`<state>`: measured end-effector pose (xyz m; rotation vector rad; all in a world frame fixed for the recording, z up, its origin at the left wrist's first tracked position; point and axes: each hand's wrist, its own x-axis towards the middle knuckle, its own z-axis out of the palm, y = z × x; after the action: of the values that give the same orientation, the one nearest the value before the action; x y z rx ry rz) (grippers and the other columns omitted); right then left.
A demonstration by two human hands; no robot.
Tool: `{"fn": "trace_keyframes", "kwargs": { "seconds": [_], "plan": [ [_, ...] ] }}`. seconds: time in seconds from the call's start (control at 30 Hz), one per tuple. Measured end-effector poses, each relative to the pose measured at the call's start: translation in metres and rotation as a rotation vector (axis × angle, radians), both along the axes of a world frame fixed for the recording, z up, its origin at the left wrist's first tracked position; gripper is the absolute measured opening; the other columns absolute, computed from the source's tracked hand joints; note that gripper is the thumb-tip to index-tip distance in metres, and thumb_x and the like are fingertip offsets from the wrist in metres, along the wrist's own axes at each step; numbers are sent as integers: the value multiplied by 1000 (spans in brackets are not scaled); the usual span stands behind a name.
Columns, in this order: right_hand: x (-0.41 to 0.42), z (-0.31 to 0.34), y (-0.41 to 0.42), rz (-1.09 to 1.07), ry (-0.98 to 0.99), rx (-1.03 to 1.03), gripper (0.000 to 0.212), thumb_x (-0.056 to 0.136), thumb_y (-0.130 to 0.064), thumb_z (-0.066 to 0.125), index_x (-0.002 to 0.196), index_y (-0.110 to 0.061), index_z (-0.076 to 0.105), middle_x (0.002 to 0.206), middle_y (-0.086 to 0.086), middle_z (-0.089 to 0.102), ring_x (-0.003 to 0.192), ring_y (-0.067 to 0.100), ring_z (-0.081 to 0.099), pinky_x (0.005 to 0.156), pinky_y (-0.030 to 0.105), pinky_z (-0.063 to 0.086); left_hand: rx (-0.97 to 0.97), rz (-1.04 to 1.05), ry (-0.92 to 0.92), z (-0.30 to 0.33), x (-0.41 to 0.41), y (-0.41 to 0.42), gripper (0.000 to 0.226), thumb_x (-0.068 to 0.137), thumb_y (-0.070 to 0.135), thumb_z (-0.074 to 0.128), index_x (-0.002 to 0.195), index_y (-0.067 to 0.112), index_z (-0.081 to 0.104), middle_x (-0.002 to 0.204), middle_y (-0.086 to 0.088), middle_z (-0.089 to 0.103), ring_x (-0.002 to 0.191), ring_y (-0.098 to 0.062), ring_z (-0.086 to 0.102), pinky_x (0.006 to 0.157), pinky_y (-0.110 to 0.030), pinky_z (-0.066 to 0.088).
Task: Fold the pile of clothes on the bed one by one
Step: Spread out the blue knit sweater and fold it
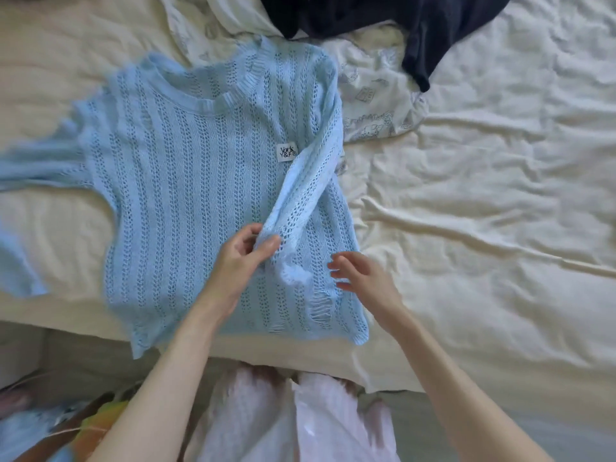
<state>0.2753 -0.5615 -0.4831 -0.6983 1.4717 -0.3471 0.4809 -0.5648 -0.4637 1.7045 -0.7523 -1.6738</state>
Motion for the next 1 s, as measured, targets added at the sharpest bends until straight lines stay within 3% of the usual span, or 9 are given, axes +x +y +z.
{"fn": "trace_keyframes", "kwargs": {
  "seconds": [0.13, 0.23, 0.37, 0.53, 0.6, 0.7, 0.77, 0.9, 1.0],
  "plan": [
    [31, -13, -35, 0, 72, -21, 25, 99, -20, 46, 119, -10, 58, 108, 8, 64, 93, 15, 58, 88, 37, 49, 158, 90, -360, -20, 60, 25, 5, 90, 21, 63, 93, 21, 59, 94, 2, 67, 83, -13, 59, 70, -22, 45],
    [52, -29, -71, -140, 11, 41, 29, 99, -22, 46, 121, -5, 55, 104, 5, 62, 89, 16, 58, 82, 34, 51, 326, -98, -591, -48, 83, 13, 23, 93, 19, 57, 113, 8, 56, 117, -13, 60, 96, -20, 55, 84, -28, 39],
    [63, -52, -119, -534, -202, 227, 27, 99, -21, 46, 120, -5, 52, 121, 16, 59, 93, 19, 60, 84, 34, 50, 133, -209, -715, -69, 80, -63, 33, 95, 17, 51, 126, 7, 54, 129, -10, 56, 112, -22, 53, 92, -26, 36],
    [72, -65, -156, -665, -298, 274, 51, 99, -33, 45, 142, -6, 37, 143, 10, 44, 125, 21, 48, 104, 37, 38, -110, -330, -609, -91, 51, -176, 41, 98, 21, 48, 138, 12, 44, 140, -5, 48, 125, -19, 47, 98, -24, 33],
    [72, -67, -166, -822, -383, 346, 49, 98, -35, 48, 138, -8, 44, 141, 8, 48, 132, 20, 43, 110, 37, 31, -163, -399, -552, -94, 36, -209, 44, 97, 24, 49, 140, 14, 43, 140, -3, 49, 123, -16, 47, 98, -23, 33],
    [71, -65, -175, -998, -487, 463, 28, 94, -36, 55, 97, -10, 65, 94, 6, 71, 114, 20, 57, 109, 37, 36, -228, -331, -484, -91, 13, -252, 47, 97, 28, 51, 140, 10, 42, 136, -4, 51, 117, -12, 49, 96, -19, 35],
    [69, -60, -178, -1026, -522, 510, 29, 92, -36, 58, 77, -12, 63, 65, 4, 70, 92, 20, 62, 101, 37, 43, -177, -275, -394, -89, 1, -277, 51, 96, 31, 51, 140, 9, 39, 135, -6, 51, 111, -7, 47, 91, -17, 35],
    [59, -58, -189, -1062, -476, 502, 17, 92, -22, 60, 80, -9, 59, 66, 4, 64, 73, 19, 60, 77, 35, 51, 78, -196, -222, -92, -11, -314, 50, 89, 29, 64, 129, 4, 48, 119, -9, 60, 109, -24, 58, 92, -34, 50],
    [50, -63, -191, -1143, -443, 440, 8, 93, -12, 56, 86, -7, 55, 72, 6, 58, 73, 20, 56, 85, 36, 50, 163, -242, -202, -90, -16, -329, 28, 82, 15, 72, 105, 3, 61, 97, -9, 68, 91, -25, 66, 76, -36, 56]
  ]
}}
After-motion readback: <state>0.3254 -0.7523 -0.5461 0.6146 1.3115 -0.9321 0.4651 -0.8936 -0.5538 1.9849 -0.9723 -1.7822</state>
